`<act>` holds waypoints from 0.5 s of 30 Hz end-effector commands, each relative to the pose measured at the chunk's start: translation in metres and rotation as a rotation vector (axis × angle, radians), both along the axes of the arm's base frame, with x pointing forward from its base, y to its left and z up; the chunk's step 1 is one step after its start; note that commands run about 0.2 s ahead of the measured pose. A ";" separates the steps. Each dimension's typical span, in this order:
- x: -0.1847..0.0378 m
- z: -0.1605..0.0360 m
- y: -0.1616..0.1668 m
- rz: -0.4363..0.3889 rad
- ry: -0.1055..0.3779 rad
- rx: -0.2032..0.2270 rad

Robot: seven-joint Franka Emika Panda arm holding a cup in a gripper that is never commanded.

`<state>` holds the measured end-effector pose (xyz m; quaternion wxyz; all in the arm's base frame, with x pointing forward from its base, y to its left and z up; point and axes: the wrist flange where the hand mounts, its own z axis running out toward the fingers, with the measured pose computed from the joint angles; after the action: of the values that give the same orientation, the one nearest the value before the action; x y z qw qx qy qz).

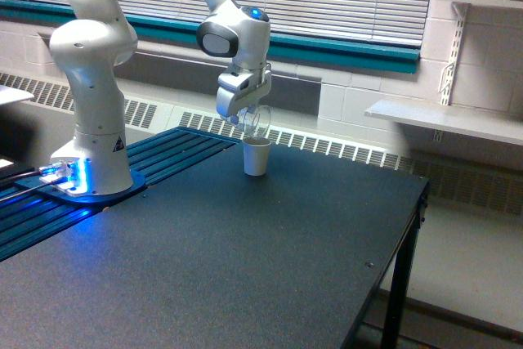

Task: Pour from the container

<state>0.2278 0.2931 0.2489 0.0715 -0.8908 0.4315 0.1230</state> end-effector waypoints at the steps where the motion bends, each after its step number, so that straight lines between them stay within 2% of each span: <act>1: 0.001 0.005 0.004 0.014 -0.033 0.016; 15: 0.001 0.012 0.005 0.024 -0.064 0.016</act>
<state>0.2297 0.2954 0.2562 0.0840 -0.8950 0.4249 0.1068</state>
